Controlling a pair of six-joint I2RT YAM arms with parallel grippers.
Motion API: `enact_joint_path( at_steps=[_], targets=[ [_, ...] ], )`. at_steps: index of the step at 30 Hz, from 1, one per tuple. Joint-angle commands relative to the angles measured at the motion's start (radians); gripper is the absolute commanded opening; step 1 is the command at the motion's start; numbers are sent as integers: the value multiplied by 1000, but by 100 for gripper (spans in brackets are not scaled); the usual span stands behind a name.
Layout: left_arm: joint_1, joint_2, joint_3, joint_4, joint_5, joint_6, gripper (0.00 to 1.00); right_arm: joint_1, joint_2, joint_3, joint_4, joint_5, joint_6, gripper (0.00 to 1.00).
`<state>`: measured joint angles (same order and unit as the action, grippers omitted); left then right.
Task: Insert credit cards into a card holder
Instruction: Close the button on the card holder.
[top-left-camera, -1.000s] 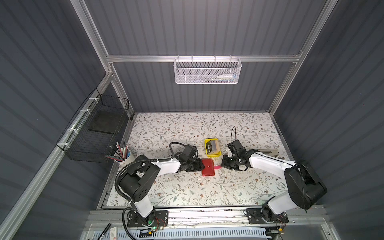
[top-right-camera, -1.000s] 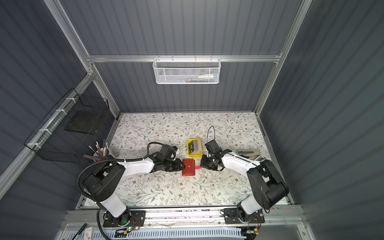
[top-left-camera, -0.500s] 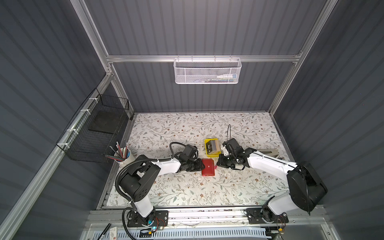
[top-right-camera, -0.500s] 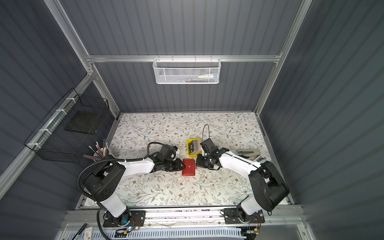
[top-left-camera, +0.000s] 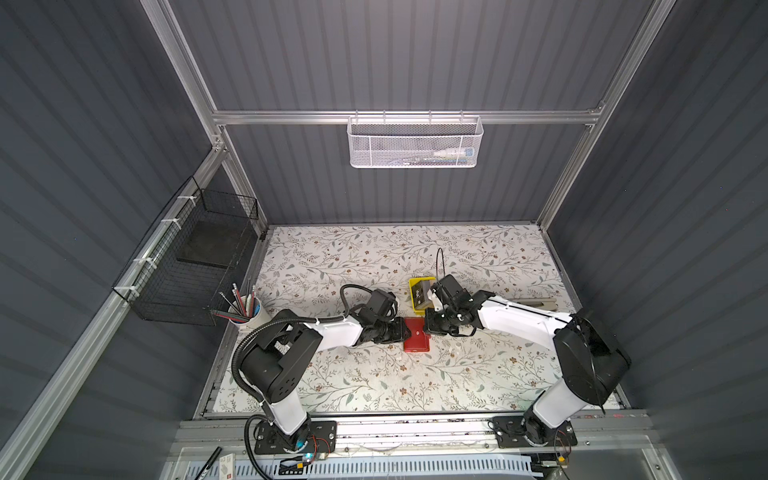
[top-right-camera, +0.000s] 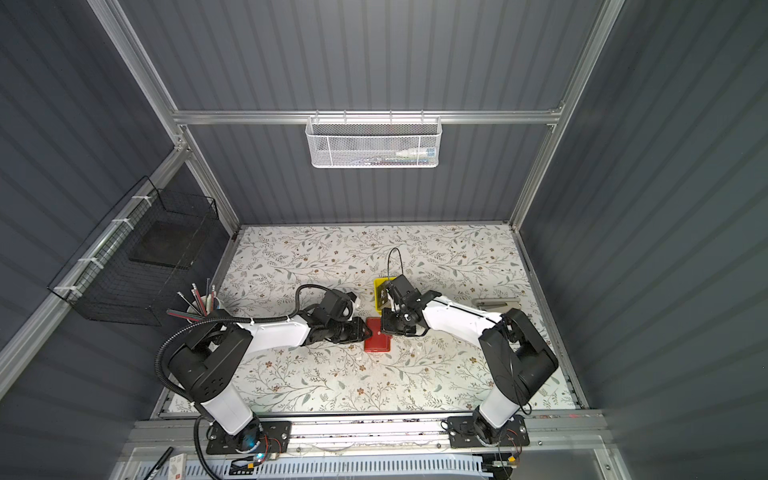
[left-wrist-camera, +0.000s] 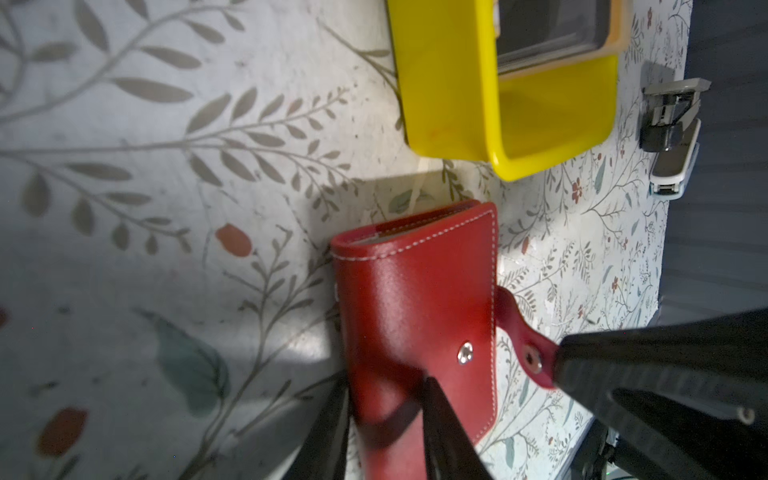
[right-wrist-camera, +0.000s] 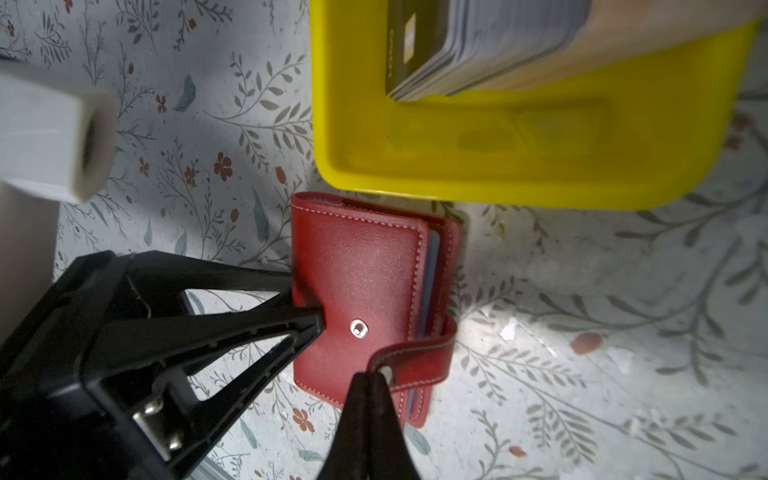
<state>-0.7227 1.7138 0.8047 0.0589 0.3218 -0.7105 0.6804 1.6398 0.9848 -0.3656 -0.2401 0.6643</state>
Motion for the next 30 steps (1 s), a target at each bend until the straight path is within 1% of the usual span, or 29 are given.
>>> enact_joint_path(
  at_steps=[1, 8, 13, 21, 30],
  targets=[
    [-13, 30, -18, -16, 30, -11, 31, 17, 24, 34, -17, 10, -15, 2],
    [-17, 26, -20, -14, 28, -15, 30, 35, 57, 64, -56, 34, -15, 2],
    [-18, 25, -25, -12, 22, -13, 29, 40, 80, 84, -104, 77, -20, 2],
    [-20, 20, -32, -8, 22, -15, 29, 42, 97, 92, -84, 57, -17, 2],
    [-20, 17, -35, -3, 18, -15, 29, 47, 81, 82, -49, 37, -11, 2]
  ],
)
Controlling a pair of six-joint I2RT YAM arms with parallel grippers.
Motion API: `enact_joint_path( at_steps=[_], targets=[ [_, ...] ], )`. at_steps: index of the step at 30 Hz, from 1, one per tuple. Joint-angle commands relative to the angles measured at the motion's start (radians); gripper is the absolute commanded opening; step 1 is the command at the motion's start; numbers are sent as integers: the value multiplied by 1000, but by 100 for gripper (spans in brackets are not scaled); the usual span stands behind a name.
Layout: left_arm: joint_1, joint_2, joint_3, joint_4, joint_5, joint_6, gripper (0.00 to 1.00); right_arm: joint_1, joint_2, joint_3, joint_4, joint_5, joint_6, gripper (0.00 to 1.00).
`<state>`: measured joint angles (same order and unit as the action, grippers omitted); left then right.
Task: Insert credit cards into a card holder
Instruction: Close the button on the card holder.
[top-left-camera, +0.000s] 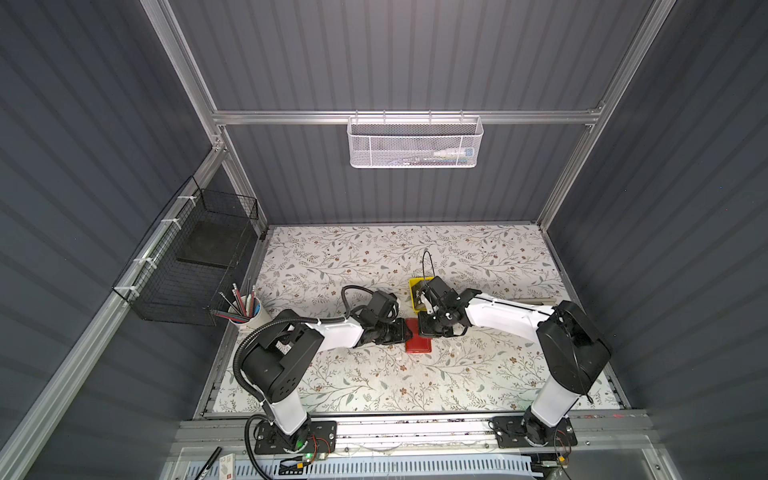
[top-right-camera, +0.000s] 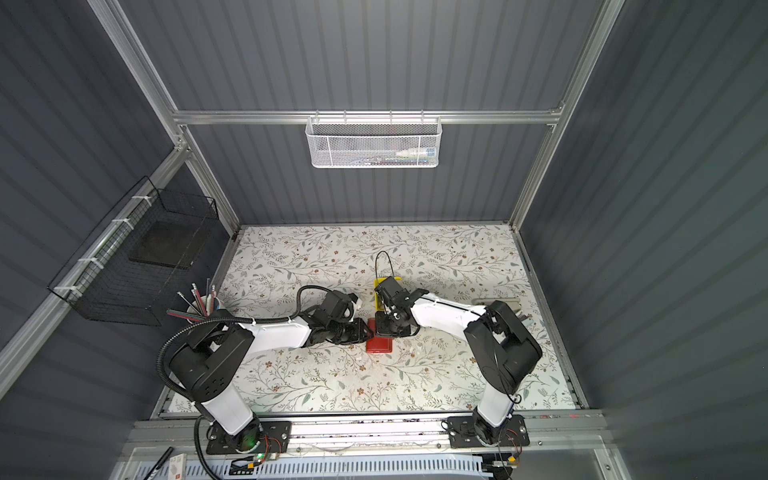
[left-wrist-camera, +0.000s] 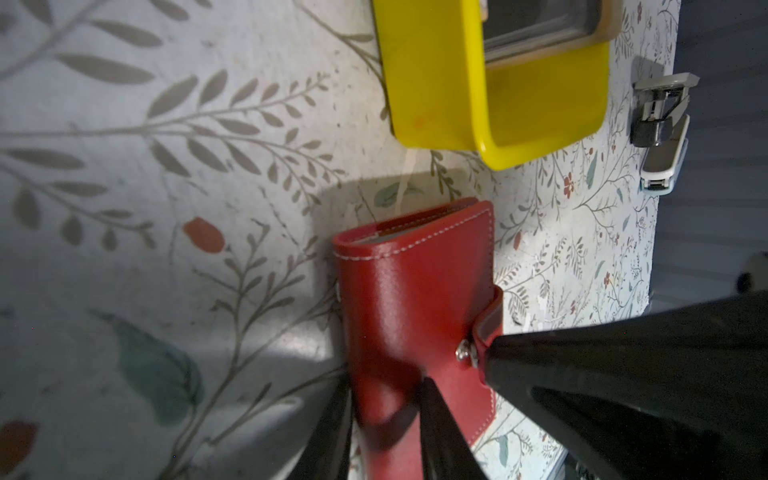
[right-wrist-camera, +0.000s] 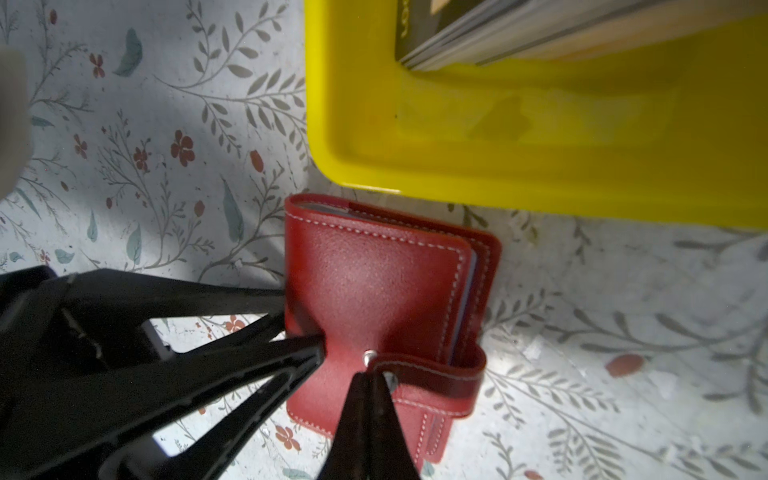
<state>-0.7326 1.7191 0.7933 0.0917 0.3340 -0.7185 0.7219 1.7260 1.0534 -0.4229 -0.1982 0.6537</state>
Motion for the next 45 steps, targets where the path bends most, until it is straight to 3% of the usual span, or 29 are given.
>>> enact_joint_path(
  at_steps=[1, 27, 45],
  targets=[
    [-10, 13, -25, -36, 8, -7, 29, 5, -6, 13, 11, -7, 1, 2],
    [-10, 13, -32, -25, 8, -10, 29, 16, 32, 11, 14, -21, 7, 2],
    [-9, 6, -32, -30, 4, -9, 28, 16, 83, 39, -72, 49, 15, 0]
  ],
)
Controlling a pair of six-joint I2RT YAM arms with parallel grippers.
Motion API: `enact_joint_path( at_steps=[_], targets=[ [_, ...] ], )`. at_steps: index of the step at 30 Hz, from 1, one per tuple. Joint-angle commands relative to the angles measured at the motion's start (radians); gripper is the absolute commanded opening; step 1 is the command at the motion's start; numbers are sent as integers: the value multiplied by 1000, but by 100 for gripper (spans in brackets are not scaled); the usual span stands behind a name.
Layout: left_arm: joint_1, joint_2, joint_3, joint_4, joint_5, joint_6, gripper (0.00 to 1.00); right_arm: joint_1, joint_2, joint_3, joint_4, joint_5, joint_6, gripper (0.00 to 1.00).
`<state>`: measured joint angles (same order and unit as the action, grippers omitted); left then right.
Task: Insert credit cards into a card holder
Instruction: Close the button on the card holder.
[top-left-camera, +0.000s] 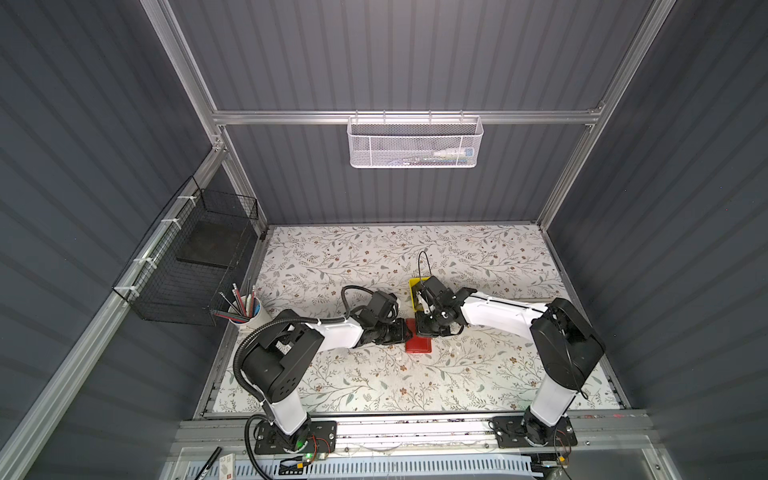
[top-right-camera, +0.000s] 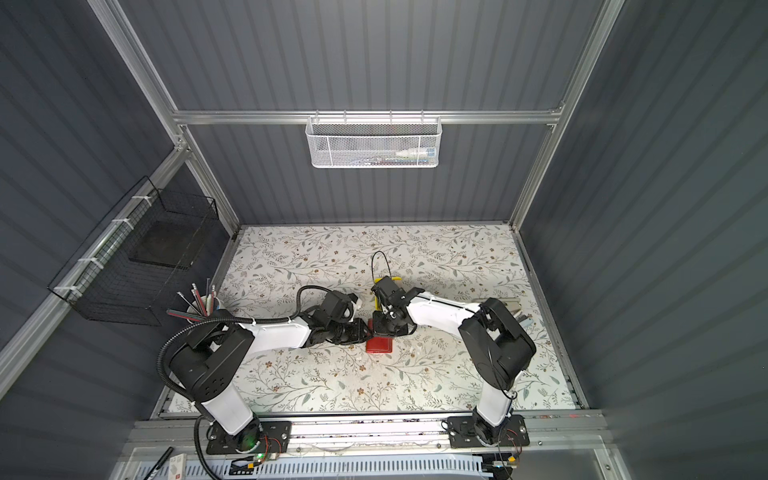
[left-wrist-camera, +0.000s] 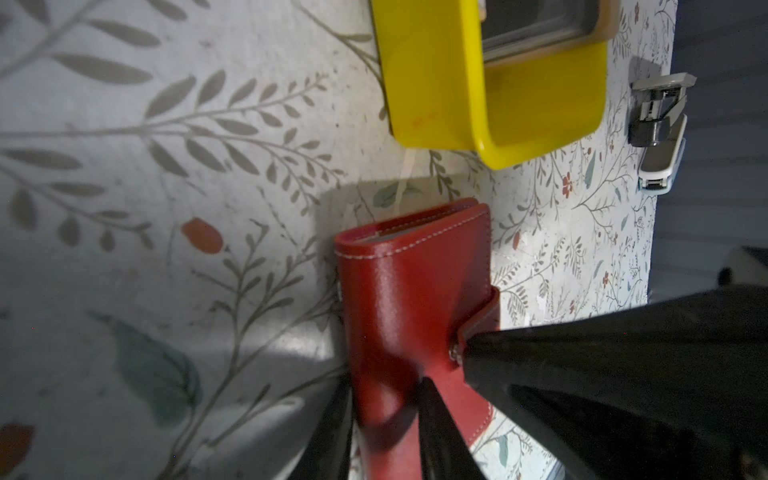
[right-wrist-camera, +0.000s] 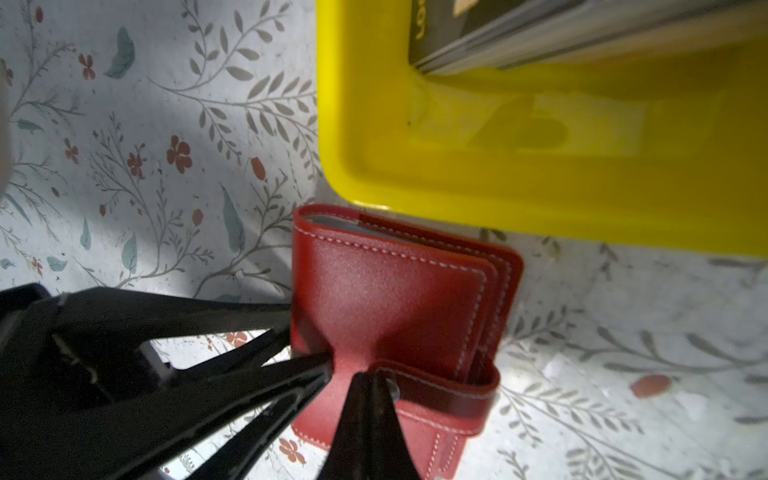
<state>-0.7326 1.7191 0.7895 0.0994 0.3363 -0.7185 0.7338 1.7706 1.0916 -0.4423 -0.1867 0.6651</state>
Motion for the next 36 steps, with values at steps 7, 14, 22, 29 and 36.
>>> enact_joint_path(
  at_steps=[7, 14, 22, 29, 36],
  targets=[
    [-10, 4, -32, -38, 1, -10, 28, 7, 59, 9, -85, 55, 8, 0],
    [-9, 4, -31, -39, 1, -9, 28, 7, 84, 19, -124, 67, 8, 0],
    [-9, 7, -29, -38, 1, -10, 28, 5, 103, 20, -169, 100, 11, 0],
    [-9, 5, -30, -41, 1, -10, 28, 5, 114, 13, -171, 102, 18, 0],
    [-9, 4, -28, -41, 1, -11, 28, 6, 126, 4, -170, 105, 22, 0]
  ],
)
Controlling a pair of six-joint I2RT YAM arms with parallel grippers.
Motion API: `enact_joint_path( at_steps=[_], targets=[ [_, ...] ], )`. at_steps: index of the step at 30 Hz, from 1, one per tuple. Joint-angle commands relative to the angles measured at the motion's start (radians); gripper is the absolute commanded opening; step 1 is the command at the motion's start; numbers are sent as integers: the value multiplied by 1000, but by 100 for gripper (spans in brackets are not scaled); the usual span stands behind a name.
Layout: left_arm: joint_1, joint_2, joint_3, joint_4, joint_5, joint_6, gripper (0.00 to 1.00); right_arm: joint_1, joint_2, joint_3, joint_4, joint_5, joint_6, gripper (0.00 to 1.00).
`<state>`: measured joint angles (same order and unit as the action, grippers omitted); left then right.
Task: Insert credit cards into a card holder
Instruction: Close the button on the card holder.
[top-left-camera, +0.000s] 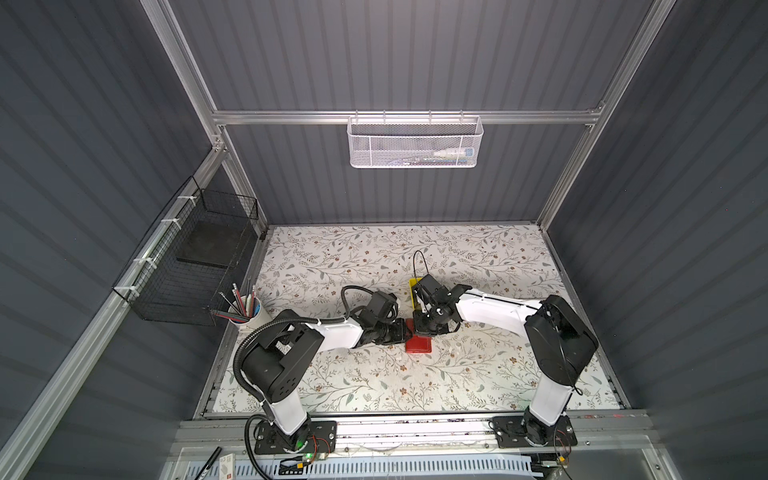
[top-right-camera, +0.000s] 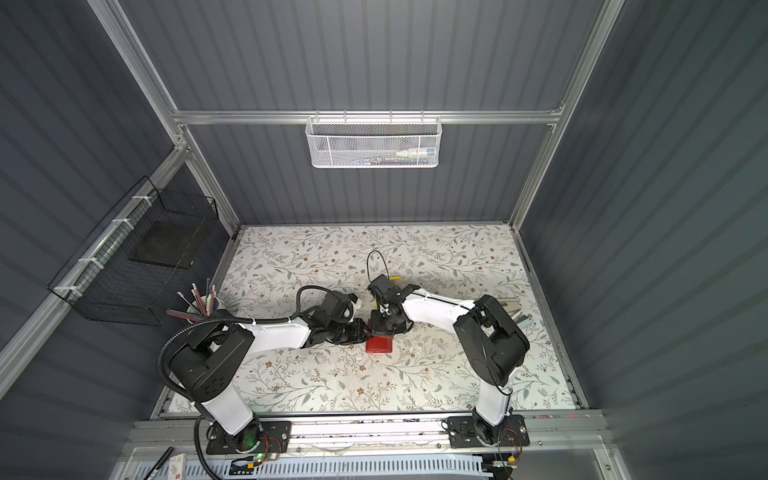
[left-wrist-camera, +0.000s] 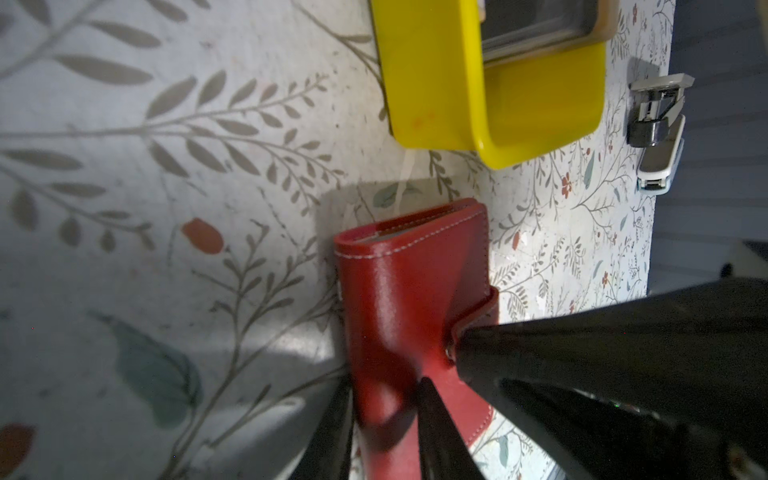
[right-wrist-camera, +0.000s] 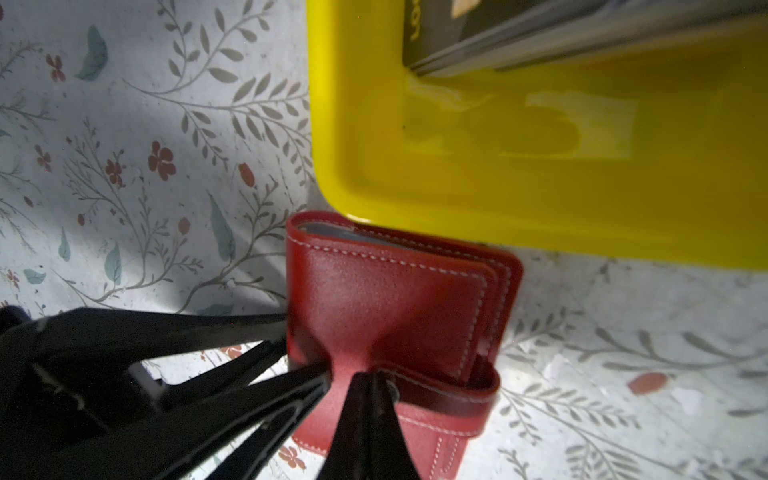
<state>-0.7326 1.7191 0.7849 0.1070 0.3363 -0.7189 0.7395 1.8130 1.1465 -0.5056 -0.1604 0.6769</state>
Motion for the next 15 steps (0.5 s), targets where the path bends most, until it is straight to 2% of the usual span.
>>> enact_joint_path(
  at_steps=[1, 15],
  targets=[
    [-10, 5, -23, -48, 1, -11, 28, 0, 85, -51, -106, 80, 12, 0],
    [-9, 4, -24, -49, 1, -9, 28, 0, 86, -55, -118, 101, 13, 0]
  ],
)
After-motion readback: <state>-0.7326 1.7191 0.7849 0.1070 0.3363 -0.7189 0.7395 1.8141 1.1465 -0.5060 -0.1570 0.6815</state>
